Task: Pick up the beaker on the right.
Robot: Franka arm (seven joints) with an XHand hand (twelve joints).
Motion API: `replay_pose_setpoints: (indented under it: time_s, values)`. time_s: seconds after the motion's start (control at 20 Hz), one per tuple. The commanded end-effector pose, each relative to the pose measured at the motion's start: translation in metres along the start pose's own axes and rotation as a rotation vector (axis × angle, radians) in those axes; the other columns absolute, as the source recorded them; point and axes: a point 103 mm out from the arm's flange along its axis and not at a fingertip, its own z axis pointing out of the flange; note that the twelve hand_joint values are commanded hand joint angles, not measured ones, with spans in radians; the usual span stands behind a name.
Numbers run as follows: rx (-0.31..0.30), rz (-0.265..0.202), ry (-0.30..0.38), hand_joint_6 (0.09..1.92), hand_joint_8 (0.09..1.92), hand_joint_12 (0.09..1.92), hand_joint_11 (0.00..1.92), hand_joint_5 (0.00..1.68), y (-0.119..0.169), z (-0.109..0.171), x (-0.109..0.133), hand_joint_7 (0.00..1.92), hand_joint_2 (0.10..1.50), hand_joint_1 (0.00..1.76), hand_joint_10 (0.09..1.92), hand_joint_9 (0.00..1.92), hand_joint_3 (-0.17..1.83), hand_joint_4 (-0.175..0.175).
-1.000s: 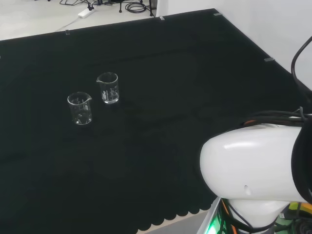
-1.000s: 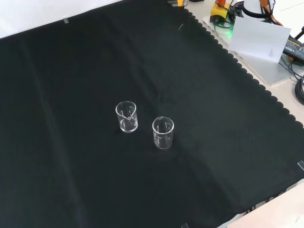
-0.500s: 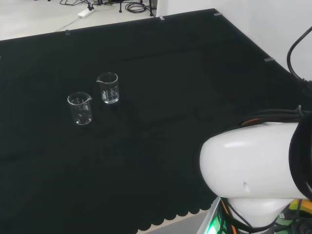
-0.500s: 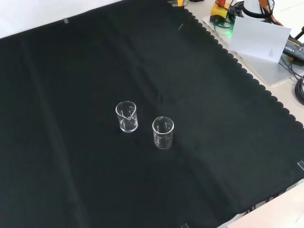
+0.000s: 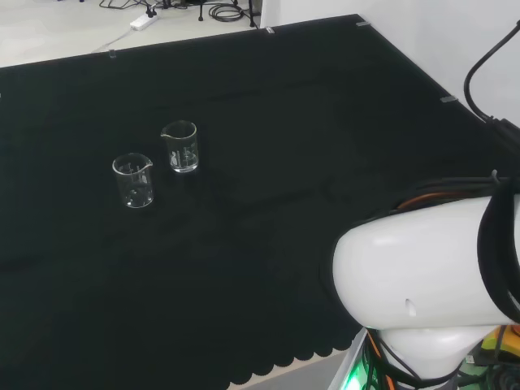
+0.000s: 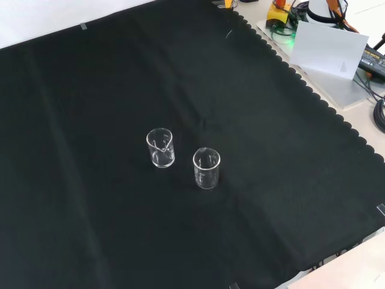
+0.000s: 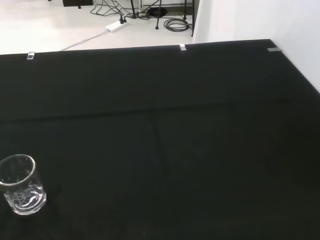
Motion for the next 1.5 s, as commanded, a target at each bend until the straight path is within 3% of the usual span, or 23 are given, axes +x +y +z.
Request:
replay_pose_setpoints:
  time_s: [0.05,0.35,0.55,0.8,0.95,1.15,1.5]
  values:
    - [0.022,-0.044,0.034,0.09,0.41,0.86,0.0,0.16,0.037,0.043,0.026,0.08,1.22,0.3,0.63,0.11,0.2,-0.029]
    - [0.038,-0.102,0.076,0.09,0.42,0.88,0.0,0.17,0.081,0.08,0.042,0.09,1.19,0.34,0.64,0.12,0.19,-0.035]
    - [0.041,-0.113,0.047,0.09,0.44,0.91,0.0,0.18,0.1,0.103,0.043,0.1,1.16,0.38,0.64,0.14,0.2,-0.037]
    - [0.079,-0.18,0.169,0.09,0.5,1.03,0.0,0.22,0.117,0.136,0.055,0.11,1.06,0.5,0.64,0.19,0.26,-0.046]
    - [0.102,-0.222,0.24,0.09,0.54,1.09,0.0,0.25,0.123,0.157,0.061,0.13,0.89,0.63,0.64,0.23,0.43,-0.049]
    - [0.131,-0.28,0.255,0.09,0.56,1.14,0.0,0.27,0.129,0.185,0.069,0.15,0.74,0.71,0.64,0.26,0.6,-0.05]
    - [0.211,-0.36,0.297,0.09,0.56,1.15,0.0,0.26,0.138,0.231,0.095,0.14,0.65,0.73,0.65,0.26,0.65,-0.048]
